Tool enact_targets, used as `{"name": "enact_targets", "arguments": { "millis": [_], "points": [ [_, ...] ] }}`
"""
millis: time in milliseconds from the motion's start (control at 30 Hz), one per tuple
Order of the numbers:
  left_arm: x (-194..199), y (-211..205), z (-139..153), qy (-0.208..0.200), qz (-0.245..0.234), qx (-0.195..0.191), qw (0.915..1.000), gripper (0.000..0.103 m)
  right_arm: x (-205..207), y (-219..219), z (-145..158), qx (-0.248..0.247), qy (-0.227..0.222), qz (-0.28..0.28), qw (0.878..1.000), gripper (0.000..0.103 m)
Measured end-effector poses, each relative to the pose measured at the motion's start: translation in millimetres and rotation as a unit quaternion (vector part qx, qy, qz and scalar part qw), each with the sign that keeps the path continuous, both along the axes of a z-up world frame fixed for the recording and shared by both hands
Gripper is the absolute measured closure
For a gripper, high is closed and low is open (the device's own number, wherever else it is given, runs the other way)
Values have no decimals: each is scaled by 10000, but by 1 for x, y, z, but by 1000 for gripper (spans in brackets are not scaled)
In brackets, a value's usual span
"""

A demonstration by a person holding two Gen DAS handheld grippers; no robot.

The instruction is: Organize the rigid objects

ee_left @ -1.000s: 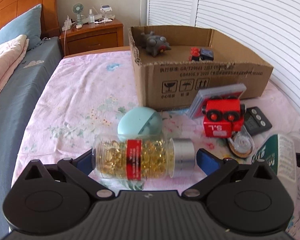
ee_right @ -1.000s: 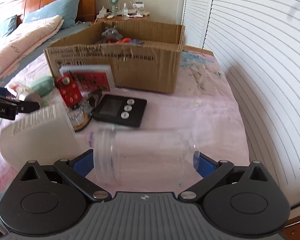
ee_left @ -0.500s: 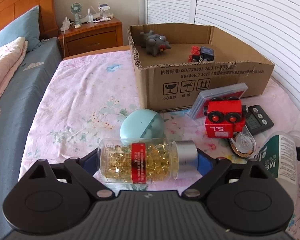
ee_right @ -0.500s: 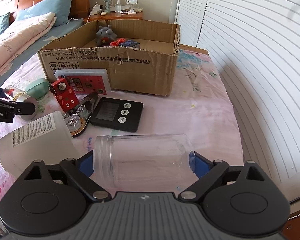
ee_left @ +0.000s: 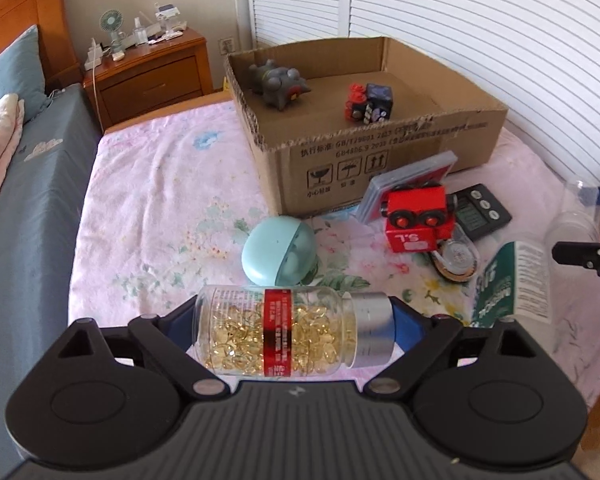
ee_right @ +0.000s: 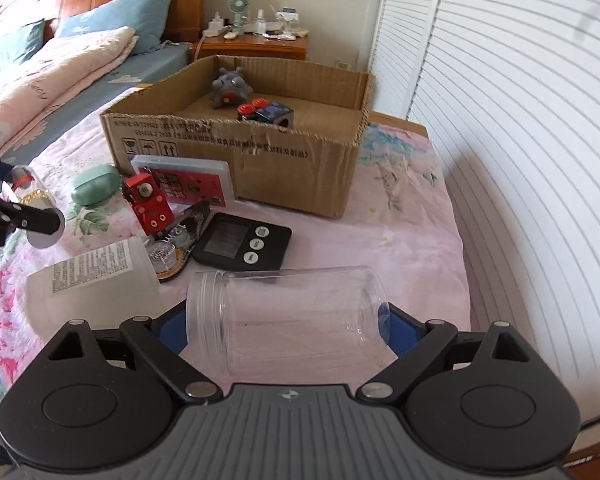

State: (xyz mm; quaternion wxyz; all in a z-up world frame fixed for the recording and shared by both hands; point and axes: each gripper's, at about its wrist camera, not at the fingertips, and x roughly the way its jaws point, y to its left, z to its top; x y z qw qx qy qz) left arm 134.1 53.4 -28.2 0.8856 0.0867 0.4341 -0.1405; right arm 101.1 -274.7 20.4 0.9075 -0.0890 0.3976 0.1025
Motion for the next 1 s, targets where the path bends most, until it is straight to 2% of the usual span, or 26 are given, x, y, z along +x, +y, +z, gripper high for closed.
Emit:
{"name": "enact_targets", "arguments": {
  "millis": [300,533,767,1000],
  "points": [
    [20,-12,51,-418,-396,-115,9983,10,7,-1,30,113,-242,361,9990,7],
    [65,-35,79,-846,-534,-174,9948,10,15,-2,49,73,-488,427,9979,7],
    [105,-54,83,-917,-547,-188,9941,10,20,-5,58,91,-613,335,9975,7],
    [122,-62,64,-1088,-353,-198,9932,9,20,-2,57,24,-600,300,9977,7]
  ]
}}
